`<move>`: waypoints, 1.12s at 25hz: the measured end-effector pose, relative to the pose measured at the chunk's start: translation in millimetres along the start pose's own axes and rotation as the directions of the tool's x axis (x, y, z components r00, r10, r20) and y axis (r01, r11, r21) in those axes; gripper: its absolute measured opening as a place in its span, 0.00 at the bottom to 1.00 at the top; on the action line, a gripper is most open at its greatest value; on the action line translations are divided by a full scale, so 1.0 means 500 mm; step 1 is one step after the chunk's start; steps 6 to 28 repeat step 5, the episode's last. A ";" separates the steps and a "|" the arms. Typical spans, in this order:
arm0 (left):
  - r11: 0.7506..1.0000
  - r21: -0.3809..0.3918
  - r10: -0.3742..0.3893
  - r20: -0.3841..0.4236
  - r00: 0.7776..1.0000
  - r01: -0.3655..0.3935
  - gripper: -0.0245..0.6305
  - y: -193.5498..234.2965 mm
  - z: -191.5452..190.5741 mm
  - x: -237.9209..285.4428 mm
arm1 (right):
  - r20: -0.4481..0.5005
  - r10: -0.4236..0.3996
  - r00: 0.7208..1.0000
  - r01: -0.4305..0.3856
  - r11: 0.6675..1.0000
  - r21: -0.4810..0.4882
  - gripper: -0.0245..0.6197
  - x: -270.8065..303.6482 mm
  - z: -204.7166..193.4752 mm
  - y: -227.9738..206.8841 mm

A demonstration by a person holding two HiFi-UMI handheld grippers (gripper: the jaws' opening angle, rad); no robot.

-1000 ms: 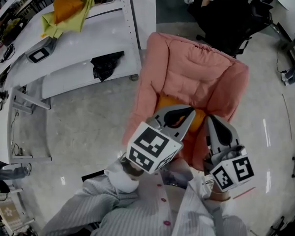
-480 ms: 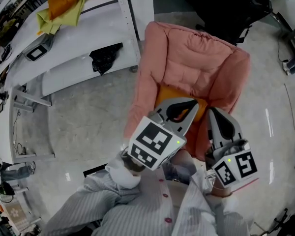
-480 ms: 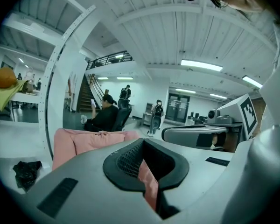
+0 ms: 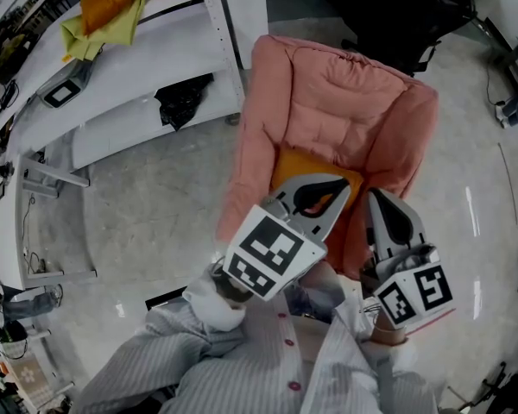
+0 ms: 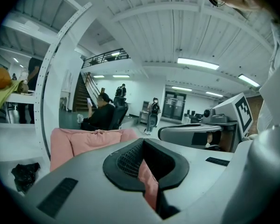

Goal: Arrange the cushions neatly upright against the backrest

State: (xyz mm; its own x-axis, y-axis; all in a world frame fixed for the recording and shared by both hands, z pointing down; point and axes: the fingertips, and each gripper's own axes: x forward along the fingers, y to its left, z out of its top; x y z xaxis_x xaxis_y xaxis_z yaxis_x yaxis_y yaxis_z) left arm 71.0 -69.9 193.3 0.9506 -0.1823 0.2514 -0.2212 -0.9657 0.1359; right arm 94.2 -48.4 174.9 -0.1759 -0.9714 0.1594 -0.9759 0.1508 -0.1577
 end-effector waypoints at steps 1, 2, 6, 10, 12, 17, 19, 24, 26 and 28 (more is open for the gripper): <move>1.000 0.002 -0.003 -0.001 1.000 0.003 0.05 0.000 0.000 0.000 | -0.001 0.002 1.000 -0.002 1.000 -0.001 0.06 0.002 0.000 0.000; 1.000 0.004 -0.006 0.000 1.000 0.006 0.05 0.000 0.000 0.001 | -0.002 0.005 1.000 -0.005 1.000 -0.002 0.06 0.003 0.001 0.000; 1.000 0.008 -0.012 0.006 1.000 0.011 0.05 -0.001 0.002 0.002 | -0.006 0.015 1.000 -0.015 1.000 -0.010 0.06 0.009 0.003 -0.002; 1.000 0.008 -0.012 0.006 1.000 0.011 0.05 -0.001 0.002 0.002 | -0.006 0.015 1.000 -0.015 1.000 -0.010 0.06 0.009 0.003 -0.002; 1.000 0.008 -0.012 0.006 1.000 0.011 0.05 -0.001 0.002 0.002 | -0.006 0.015 1.000 -0.015 1.000 -0.010 0.06 0.009 0.003 -0.002; 1.000 0.008 -0.012 0.006 1.000 0.011 0.05 -0.001 0.002 0.002 | -0.006 0.015 1.000 -0.015 1.000 -0.010 0.06 0.009 0.003 -0.002; 1.000 0.008 -0.012 0.006 1.000 0.011 0.05 -0.001 0.002 0.002 | -0.006 0.015 1.000 -0.015 1.000 -0.010 0.06 0.009 0.003 -0.002; 1.000 0.008 -0.012 0.006 1.000 0.011 0.05 -0.001 0.002 0.002 | -0.006 0.015 1.000 -0.015 1.000 -0.010 0.06 0.009 0.003 -0.002; 1.000 0.008 -0.012 0.006 1.000 0.011 0.05 -0.001 0.002 0.002 | -0.006 0.015 1.000 -0.015 1.000 -0.010 0.06 0.009 0.003 -0.002; 1.000 0.008 -0.012 0.006 1.000 0.011 0.05 -0.001 0.002 0.002 | -0.006 0.015 1.000 -0.015 1.000 -0.010 0.06 0.009 0.003 -0.002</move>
